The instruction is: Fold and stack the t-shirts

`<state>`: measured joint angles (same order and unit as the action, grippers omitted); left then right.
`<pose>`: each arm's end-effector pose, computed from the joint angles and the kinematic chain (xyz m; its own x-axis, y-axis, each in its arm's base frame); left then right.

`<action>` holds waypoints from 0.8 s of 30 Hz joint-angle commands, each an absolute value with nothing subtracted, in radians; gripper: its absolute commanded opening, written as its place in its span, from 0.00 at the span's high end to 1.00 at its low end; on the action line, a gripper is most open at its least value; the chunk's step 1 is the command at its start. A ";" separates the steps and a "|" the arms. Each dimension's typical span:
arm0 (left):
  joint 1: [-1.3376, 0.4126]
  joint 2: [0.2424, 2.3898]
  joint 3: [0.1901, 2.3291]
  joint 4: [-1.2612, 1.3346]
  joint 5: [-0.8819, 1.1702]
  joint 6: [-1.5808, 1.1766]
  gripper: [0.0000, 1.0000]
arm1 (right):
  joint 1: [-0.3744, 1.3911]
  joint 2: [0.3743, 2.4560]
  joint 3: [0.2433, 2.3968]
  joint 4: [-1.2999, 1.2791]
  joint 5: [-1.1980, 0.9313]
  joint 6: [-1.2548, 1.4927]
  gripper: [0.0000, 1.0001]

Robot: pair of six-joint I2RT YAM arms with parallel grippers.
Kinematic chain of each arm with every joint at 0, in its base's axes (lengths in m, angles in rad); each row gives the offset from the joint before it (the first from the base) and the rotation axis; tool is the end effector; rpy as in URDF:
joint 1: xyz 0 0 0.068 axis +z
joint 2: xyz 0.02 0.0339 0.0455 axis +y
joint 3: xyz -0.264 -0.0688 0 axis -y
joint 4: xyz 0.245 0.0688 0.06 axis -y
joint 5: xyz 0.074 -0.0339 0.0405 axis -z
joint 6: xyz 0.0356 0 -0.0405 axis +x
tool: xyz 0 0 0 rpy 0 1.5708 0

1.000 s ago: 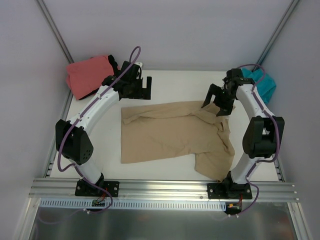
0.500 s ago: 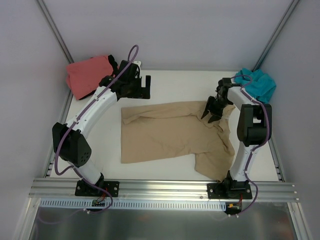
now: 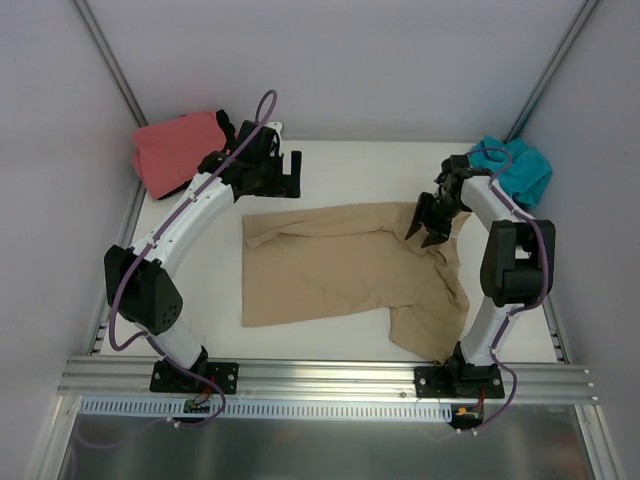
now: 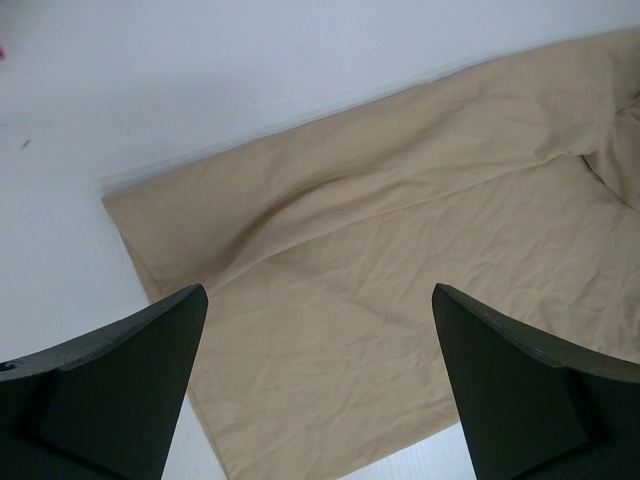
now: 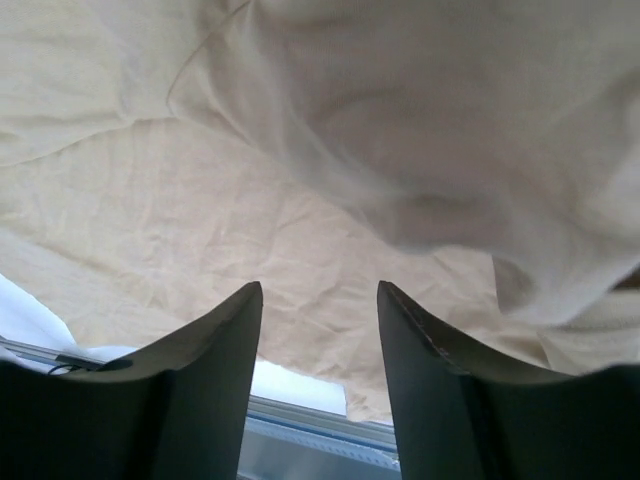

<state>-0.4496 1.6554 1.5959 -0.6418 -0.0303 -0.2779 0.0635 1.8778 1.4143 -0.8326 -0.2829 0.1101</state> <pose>0.3374 -0.1616 0.3512 -0.6723 0.0199 -0.7401 0.2383 0.9523 -0.1908 0.3737 0.0337 0.2052 -0.9698 0.0441 -0.2401 -0.0301 0.9544 0.2969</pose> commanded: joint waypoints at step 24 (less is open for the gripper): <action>-0.434 1.640 1.608 -0.655 -0.026 -0.261 0.01 | 0.067 1.833 1.285 -0.796 -0.160 0.094 0.44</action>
<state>-0.4435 1.6554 1.5887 -0.6411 -0.0273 -0.2760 0.0635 1.8210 1.2934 -0.8192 -0.1894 0.0959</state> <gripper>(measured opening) 0.986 0.557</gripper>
